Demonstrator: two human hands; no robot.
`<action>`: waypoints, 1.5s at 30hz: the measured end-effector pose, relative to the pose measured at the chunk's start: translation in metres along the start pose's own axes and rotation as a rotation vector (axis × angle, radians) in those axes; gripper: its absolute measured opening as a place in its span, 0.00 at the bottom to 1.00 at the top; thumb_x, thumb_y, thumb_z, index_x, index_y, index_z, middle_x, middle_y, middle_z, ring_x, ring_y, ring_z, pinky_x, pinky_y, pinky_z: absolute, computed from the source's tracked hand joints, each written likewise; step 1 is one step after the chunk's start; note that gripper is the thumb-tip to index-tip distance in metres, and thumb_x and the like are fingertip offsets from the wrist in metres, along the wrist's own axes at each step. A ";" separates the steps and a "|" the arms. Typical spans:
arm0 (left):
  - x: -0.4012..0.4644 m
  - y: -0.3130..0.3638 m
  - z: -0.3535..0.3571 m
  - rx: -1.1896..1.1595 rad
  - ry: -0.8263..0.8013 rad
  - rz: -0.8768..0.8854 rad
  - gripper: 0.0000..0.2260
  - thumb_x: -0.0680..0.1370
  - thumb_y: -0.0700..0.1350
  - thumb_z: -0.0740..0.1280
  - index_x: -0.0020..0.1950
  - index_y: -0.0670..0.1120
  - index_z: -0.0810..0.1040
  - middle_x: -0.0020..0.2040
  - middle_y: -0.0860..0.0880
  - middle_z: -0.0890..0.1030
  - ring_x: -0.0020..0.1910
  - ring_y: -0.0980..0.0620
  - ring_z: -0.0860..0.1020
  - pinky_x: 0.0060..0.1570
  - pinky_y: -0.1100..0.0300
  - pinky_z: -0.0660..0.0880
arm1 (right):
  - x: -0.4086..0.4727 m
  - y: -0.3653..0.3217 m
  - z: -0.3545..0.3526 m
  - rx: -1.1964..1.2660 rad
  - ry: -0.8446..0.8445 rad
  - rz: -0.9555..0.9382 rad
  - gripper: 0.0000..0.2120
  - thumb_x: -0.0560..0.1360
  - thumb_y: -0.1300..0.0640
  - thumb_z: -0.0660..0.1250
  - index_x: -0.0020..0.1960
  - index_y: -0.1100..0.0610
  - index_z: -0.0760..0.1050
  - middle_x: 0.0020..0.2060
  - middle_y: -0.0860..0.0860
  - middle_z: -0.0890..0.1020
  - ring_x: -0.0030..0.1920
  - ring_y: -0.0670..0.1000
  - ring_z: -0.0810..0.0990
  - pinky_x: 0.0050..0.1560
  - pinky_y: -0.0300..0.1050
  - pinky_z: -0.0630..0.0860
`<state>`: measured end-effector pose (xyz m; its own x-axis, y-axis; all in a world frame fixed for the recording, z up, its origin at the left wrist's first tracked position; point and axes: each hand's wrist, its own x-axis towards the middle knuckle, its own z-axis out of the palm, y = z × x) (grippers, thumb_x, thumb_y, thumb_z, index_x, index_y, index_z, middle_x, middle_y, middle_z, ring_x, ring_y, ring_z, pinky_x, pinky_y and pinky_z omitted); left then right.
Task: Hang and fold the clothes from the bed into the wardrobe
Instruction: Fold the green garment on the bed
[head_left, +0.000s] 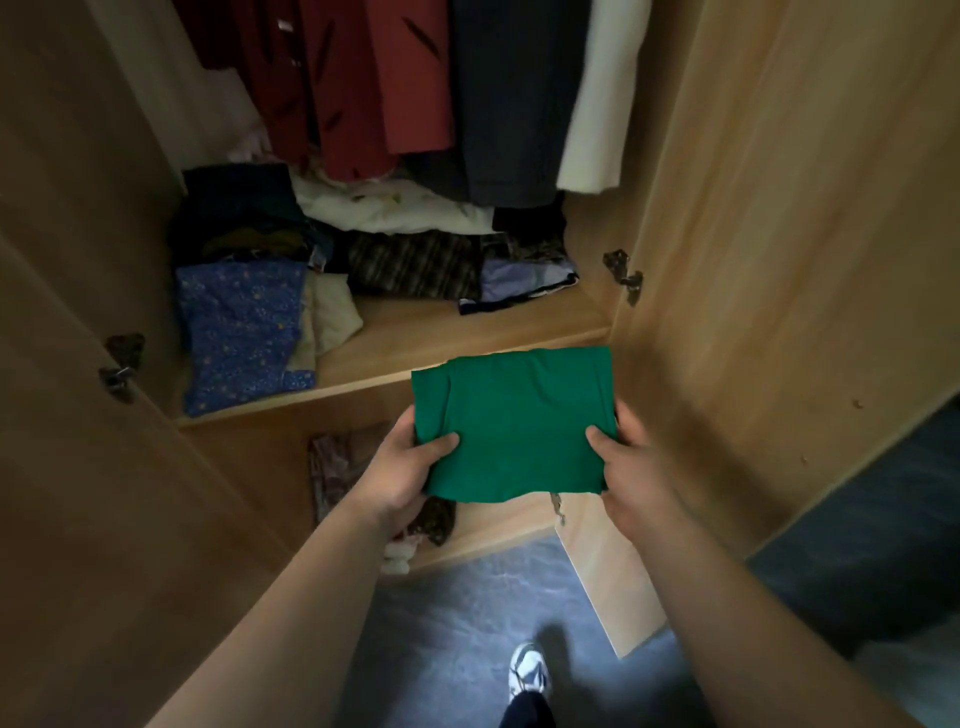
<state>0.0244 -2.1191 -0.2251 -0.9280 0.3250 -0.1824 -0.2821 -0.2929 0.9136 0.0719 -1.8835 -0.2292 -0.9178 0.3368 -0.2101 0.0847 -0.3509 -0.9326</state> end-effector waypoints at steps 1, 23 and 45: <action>0.018 0.003 -0.001 0.015 0.000 -0.004 0.21 0.79 0.32 0.63 0.71 0.46 0.71 0.65 0.42 0.79 0.63 0.40 0.78 0.63 0.41 0.74 | 0.018 -0.002 0.003 0.014 -0.002 -0.003 0.24 0.82 0.68 0.58 0.73 0.49 0.71 0.63 0.49 0.82 0.62 0.53 0.81 0.65 0.60 0.76; 0.329 0.003 0.032 0.102 0.313 -0.045 0.19 0.80 0.41 0.67 0.71 0.42 0.71 0.66 0.41 0.77 0.60 0.43 0.79 0.61 0.48 0.76 | 0.356 -0.016 0.025 -0.543 0.166 -0.211 0.26 0.81 0.64 0.60 0.76 0.46 0.66 0.68 0.52 0.76 0.67 0.56 0.74 0.66 0.41 0.68; 0.345 -0.025 0.040 1.422 0.137 0.043 0.28 0.82 0.60 0.53 0.80 0.59 0.48 0.81 0.48 0.42 0.79 0.42 0.39 0.77 0.48 0.43 | 0.369 0.002 0.030 -1.708 -0.120 -0.450 0.26 0.83 0.43 0.45 0.80 0.46 0.53 0.80 0.49 0.57 0.80 0.53 0.52 0.78 0.60 0.48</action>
<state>-0.2794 -1.9642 -0.2961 -0.9683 0.2274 -0.1035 0.1504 0.8613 0.4853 -0.2786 -1.7861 -0.3002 -0.9959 0.0543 0.0724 0.0421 0.9861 -0.1607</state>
